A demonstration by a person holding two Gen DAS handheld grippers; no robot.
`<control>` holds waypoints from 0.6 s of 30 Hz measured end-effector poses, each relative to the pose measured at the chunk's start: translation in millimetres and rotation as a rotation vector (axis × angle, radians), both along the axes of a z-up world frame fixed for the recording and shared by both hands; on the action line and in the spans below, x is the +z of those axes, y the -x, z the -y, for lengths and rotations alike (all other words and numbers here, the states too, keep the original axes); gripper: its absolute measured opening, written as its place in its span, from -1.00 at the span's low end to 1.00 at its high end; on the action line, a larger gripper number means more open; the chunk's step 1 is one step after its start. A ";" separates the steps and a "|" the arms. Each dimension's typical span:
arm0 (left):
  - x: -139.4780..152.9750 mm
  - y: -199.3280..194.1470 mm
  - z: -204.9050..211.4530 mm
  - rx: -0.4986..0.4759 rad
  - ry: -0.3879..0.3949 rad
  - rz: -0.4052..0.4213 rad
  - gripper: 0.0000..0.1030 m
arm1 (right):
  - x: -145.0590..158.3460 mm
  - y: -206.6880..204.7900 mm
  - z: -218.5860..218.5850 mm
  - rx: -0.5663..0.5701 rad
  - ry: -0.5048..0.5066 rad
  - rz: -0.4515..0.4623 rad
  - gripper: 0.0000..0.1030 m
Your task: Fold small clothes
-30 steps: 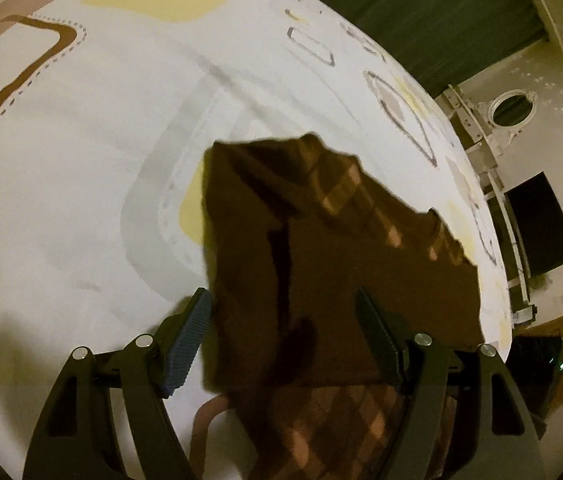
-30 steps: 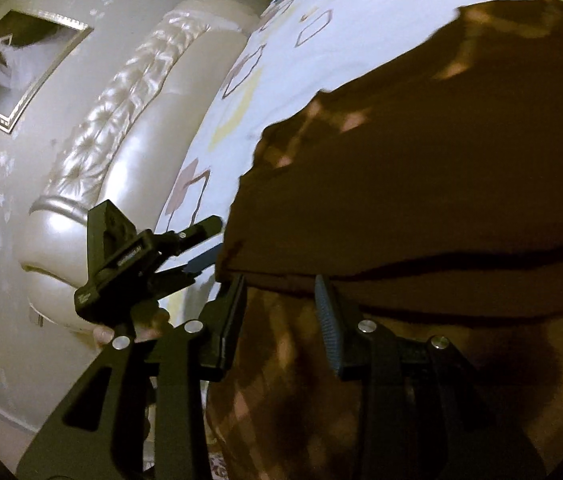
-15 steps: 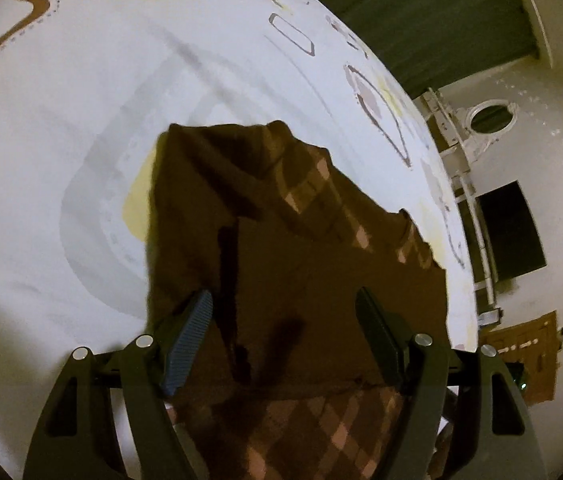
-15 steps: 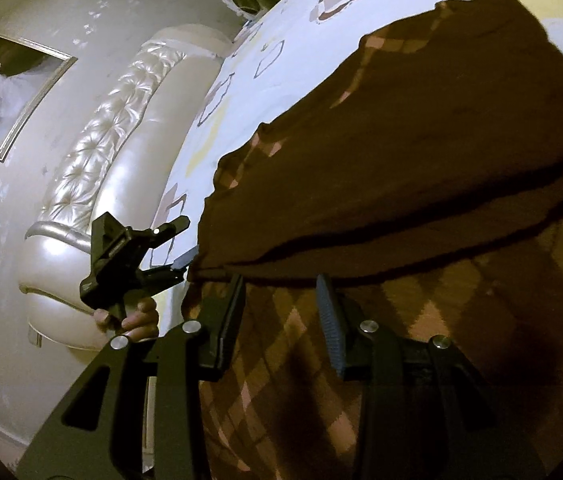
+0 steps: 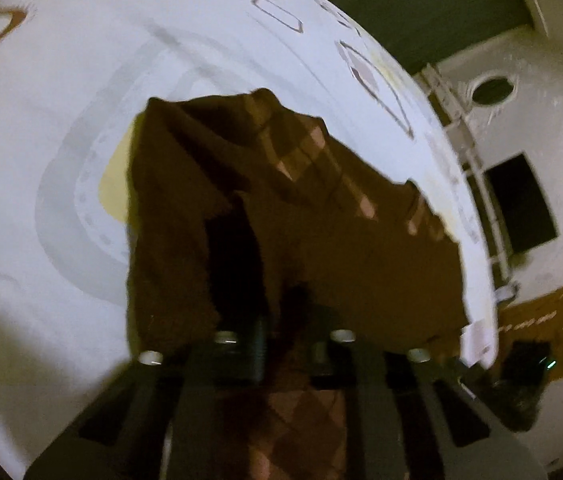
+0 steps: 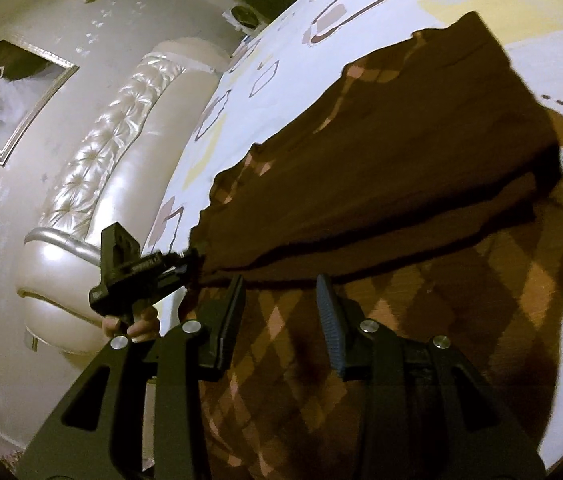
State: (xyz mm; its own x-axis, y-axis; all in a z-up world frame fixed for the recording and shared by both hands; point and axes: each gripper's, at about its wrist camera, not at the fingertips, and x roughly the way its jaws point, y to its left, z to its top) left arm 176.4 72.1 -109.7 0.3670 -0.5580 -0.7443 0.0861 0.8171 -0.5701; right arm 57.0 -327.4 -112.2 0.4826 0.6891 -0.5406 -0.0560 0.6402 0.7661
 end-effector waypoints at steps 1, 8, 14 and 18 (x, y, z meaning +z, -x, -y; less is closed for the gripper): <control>2.5 0.7 2.6 -0.002 -0.022 0.005 -0.89 | 1.0 0.0 3.9 -0.009 0.004 0.004 -0.29; 19.5 8.4 -21.3 0.077 -0.024 0.039 -0.91 | 16.4 -2.7 64.3 -0.155 0.021 0.044 -0.14; -2.0 11.3 -20.2 0.080 -0.055 -0.005 -0.91 | 1.1 -18.3 112.3 -0.281 0.096 -0.006 -0.05; -0.3 10.5 -14.2 0.082 -0.071 0.002 -0.90 | -19.5 -32.1 119.3 -0.282 0.104 -0.053 -0.05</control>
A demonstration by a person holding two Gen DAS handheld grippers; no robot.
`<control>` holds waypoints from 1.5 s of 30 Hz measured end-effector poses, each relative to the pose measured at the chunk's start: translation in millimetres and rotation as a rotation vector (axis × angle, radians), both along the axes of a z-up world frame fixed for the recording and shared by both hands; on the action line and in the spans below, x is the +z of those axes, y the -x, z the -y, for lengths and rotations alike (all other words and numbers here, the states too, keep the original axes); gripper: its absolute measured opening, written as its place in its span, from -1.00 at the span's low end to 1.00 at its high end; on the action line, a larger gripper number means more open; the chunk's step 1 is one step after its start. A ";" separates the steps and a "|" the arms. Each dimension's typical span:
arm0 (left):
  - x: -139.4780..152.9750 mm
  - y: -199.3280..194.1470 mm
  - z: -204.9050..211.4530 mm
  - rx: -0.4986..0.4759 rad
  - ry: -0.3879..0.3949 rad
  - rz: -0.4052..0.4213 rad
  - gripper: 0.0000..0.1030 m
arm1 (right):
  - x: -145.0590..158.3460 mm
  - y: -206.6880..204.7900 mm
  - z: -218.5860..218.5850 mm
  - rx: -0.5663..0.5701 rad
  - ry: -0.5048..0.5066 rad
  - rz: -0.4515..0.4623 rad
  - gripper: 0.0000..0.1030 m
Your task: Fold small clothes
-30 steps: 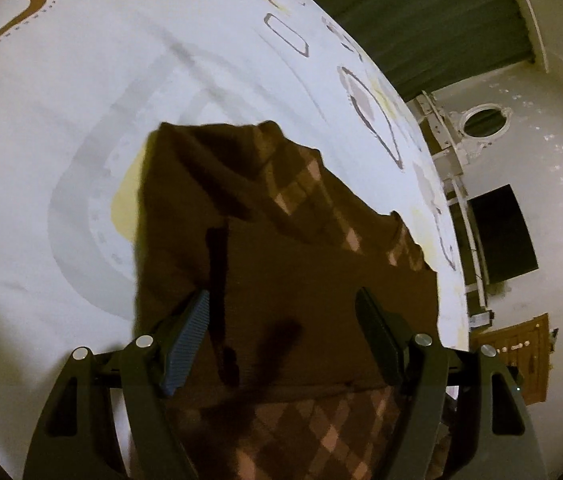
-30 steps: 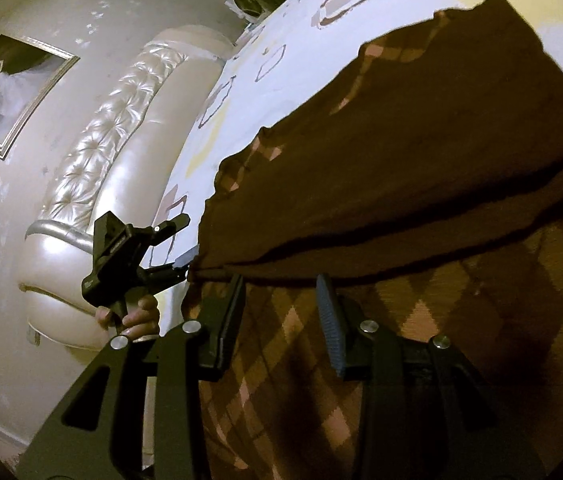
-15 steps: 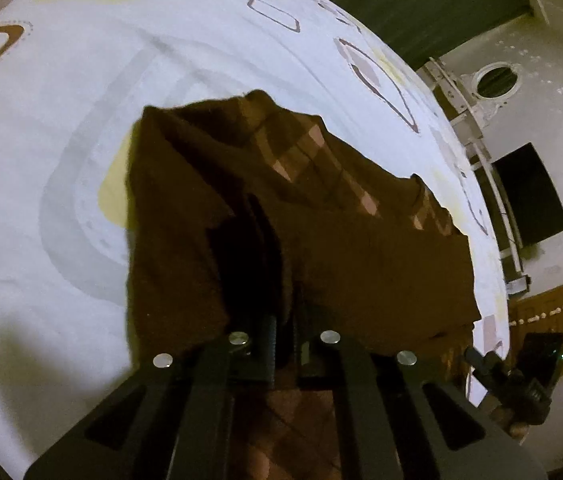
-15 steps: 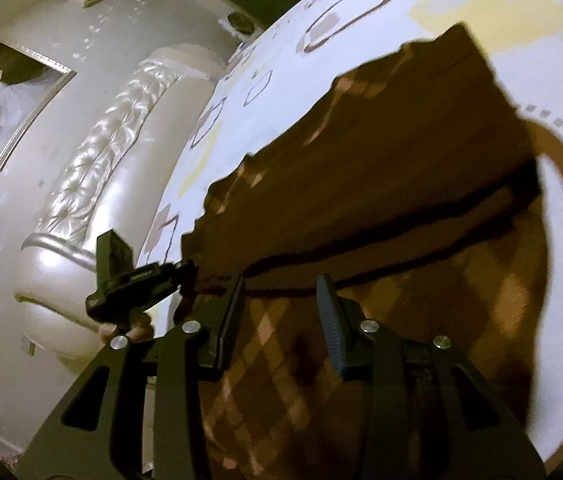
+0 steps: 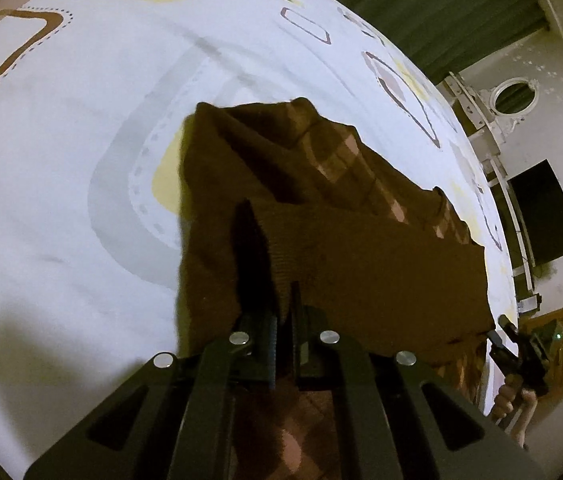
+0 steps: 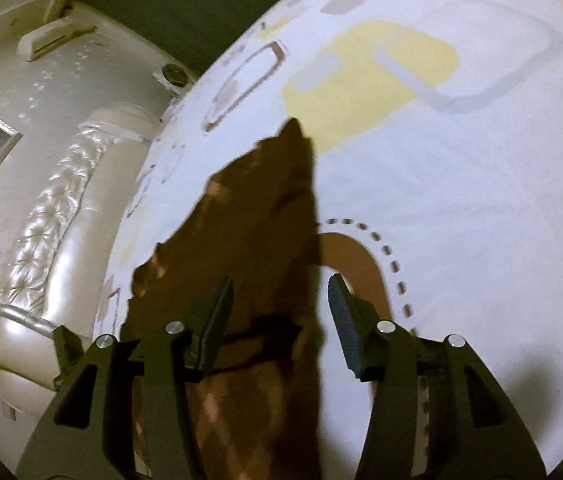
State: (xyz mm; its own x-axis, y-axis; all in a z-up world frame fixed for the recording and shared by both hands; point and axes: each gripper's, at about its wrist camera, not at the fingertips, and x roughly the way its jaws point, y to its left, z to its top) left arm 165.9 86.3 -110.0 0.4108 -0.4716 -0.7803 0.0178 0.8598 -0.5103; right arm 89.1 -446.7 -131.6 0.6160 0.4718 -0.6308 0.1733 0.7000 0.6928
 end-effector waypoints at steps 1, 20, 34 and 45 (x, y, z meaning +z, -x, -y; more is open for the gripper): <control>1.0 0.3 1.6 -0.003 -0.012 0.003 -0.90 | -4.3 -2.9 0.9 0.002 -0.008 -0.006 -0.05; -0.9 0.6 1.9 -0.003 -0.010 0.017 -0.69 | -16.6 -6.1 24.6 0.055 -0.121 0.011 -0.68; 7.1 1.0 27.0 -0.061 -0.075 0.069 0.00 | -27.7 -117.0 26.8 0.048 -0.002 -0.043 -0.80; 19.4 27.2 16.8 -0.057 -0.031 0.102 0.16 | -15.7 -45.9 39.7 0.141 -0.051 -0.018 -0.50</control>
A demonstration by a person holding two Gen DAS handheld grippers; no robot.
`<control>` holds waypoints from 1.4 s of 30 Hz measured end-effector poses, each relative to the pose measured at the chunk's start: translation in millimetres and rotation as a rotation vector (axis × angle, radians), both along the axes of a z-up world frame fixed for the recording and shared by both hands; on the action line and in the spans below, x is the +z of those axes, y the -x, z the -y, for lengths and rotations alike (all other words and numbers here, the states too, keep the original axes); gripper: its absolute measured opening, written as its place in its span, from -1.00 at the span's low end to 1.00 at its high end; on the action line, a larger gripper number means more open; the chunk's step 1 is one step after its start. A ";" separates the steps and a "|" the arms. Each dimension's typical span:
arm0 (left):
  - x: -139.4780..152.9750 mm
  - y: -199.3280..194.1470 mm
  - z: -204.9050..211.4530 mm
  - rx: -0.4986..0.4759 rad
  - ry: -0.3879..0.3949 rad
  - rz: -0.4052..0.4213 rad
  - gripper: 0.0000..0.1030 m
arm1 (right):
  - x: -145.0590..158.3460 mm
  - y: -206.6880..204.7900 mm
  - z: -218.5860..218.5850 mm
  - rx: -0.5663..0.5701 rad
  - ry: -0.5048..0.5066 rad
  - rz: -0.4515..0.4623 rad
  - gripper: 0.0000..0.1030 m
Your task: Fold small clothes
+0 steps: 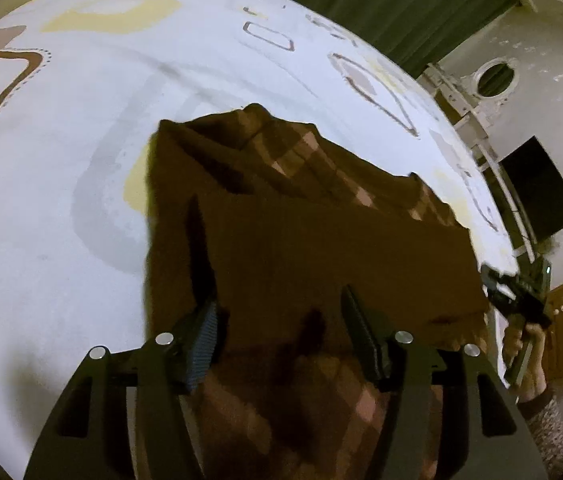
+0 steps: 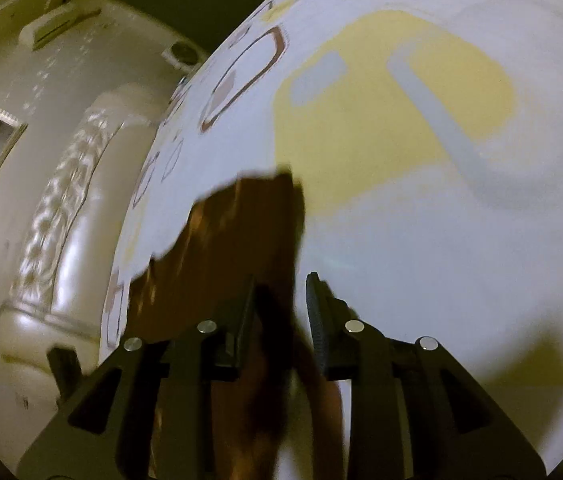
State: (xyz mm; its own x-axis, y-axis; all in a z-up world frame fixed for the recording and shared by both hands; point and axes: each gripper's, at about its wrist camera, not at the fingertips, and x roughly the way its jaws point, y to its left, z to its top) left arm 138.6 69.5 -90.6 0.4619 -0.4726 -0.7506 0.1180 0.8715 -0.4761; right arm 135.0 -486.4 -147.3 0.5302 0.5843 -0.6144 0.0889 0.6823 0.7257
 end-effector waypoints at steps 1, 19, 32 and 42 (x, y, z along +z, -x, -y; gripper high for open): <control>1.3 10.3 -5.6 -0.007 0.007 0.003 0.17 | 1.1 12.4 1.5 0.016 -0.001 -0.002 -0.50; -16.3 144.5 -45.8 -0.100 0.087 -0.083 0.17 | 6.3 192.4 -26.2 0.318 -0.035 -0.100 -0.49; -39.9 163.9 -27.2 -0.211 0.038 -0.148 0.17 | -4.5 217.4 -55.4 0.473 -0.026 -0.113 -0.30; -47.9 163.4 -22.1 -0.242 0.010 -0.179 -0.77 | -15.5 221.3 -84.0 0.538 0.056 -0.145 -0.65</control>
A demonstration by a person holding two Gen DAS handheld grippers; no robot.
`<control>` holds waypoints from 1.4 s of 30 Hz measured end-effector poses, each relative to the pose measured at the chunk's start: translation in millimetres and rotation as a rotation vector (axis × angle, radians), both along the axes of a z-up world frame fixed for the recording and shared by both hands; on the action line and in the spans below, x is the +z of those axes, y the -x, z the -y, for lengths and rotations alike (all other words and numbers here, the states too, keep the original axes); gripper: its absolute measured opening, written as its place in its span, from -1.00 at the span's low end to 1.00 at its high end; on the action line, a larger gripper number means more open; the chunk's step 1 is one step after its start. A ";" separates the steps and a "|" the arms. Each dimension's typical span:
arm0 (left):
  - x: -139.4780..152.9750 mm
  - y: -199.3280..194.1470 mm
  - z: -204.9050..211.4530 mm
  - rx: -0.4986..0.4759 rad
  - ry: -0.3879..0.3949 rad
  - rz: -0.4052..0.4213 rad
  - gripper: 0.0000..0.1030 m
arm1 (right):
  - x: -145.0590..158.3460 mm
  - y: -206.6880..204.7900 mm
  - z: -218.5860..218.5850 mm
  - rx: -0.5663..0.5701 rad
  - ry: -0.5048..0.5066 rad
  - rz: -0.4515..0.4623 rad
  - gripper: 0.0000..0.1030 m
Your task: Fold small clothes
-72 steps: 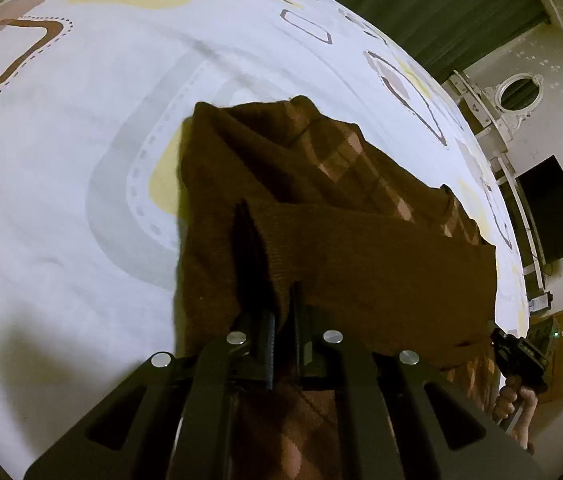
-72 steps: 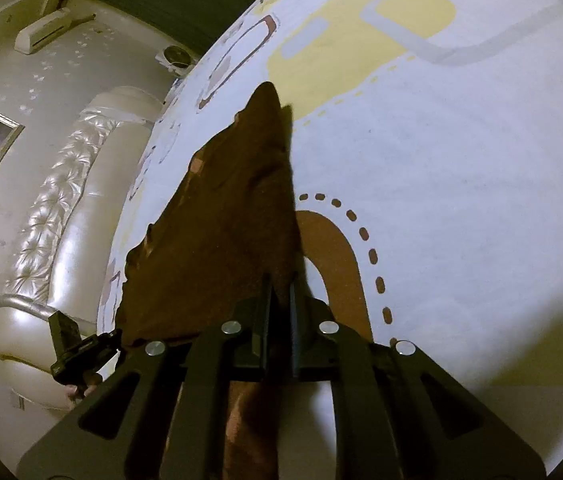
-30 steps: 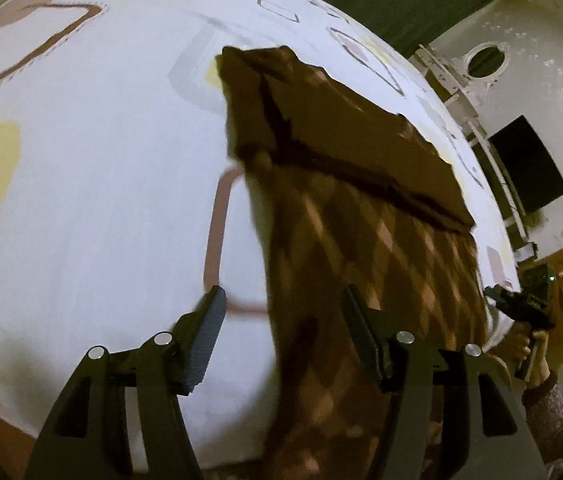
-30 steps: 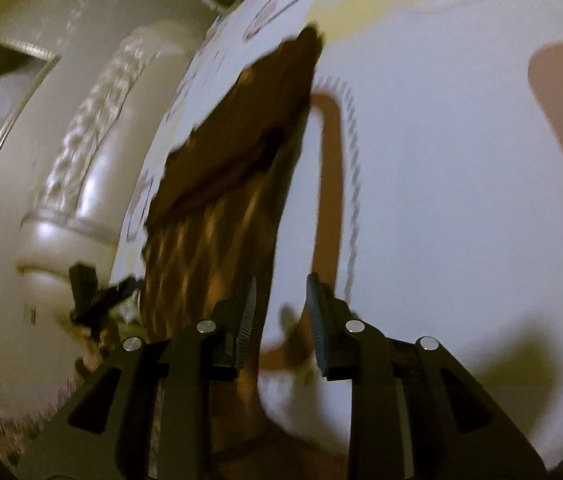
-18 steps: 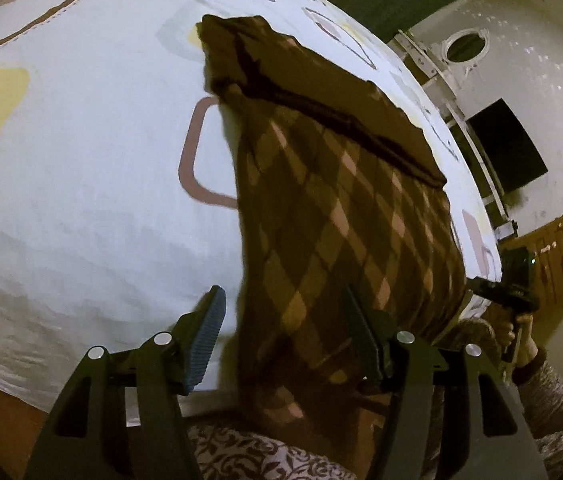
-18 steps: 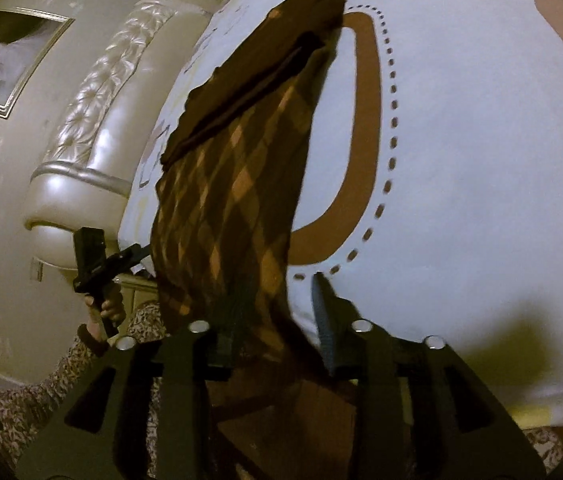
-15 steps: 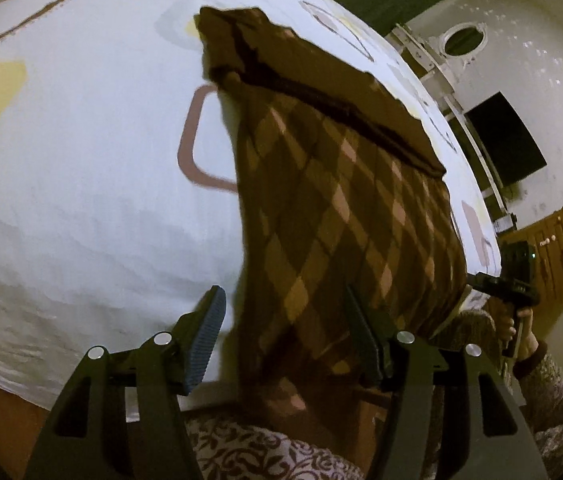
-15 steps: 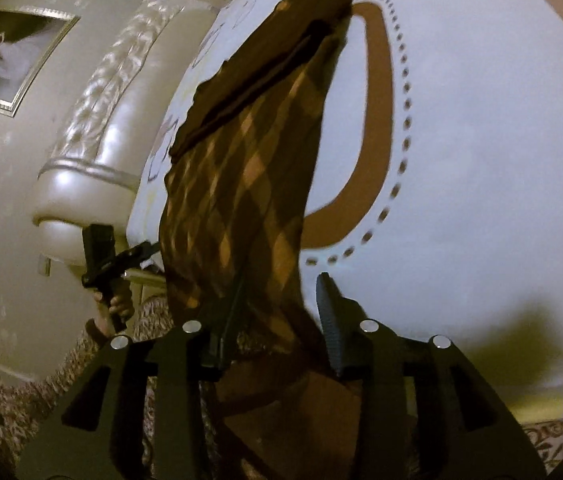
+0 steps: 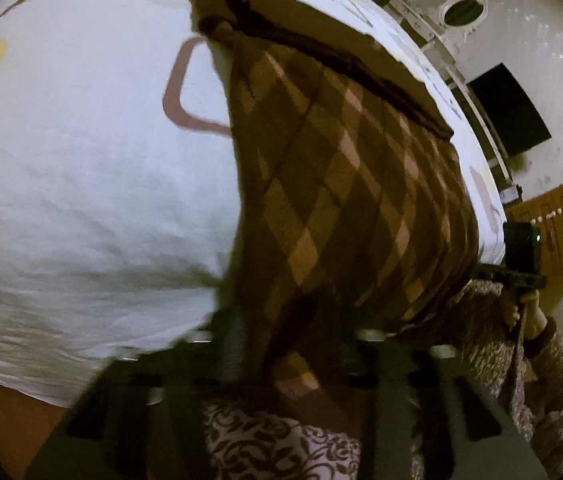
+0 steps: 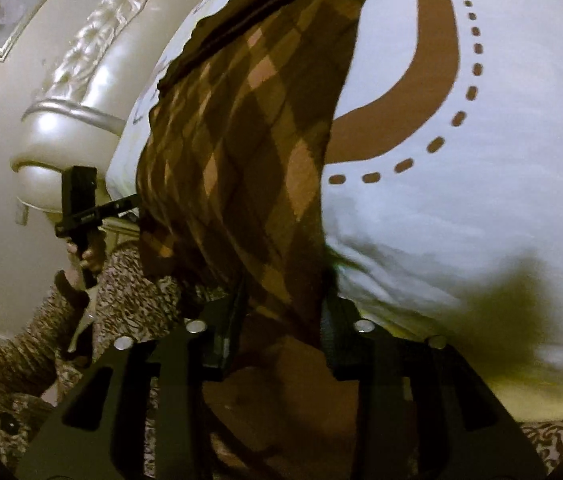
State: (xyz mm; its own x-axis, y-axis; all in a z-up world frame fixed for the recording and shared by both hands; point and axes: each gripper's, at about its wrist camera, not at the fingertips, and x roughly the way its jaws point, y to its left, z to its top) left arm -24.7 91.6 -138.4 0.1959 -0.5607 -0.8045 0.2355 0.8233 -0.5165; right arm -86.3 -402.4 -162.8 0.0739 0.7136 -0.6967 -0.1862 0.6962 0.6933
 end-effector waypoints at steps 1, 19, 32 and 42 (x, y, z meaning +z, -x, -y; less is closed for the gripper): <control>-4.6 -0.5 1.3 -0.009 -0.004 -0.023 -0.90 | -0.9 0.1 -0.2 0.004 0.005 -0.002 -0.79; 41.9 -58.9 -28.0 0.212 0.188 0.079 -0.91 | 47.8 -48.0 35.0 -0.160 -0.261 0.123 -0.93; 11.6 -118.4 -37.9 0.324 0.173 0.013 -0.88 | 2.8 -116.6 54.3 -0.365 -0.237 0.055 -0.93; 25.9 -77.5 -74.7 0.362 0.258 0.035 0.13 | 15.1 -87.3 76.7 -0.372 -0.280 0.032 -0.42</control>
State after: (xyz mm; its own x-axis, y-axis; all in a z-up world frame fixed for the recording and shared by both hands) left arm 52.8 166.3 -112.5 0.4414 -0.6327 -0.6362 -0.0230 0.7009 -0.7129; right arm 1.0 -479.2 -147.7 0.3786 0.7947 -0.4745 0.0168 0.5067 0.8620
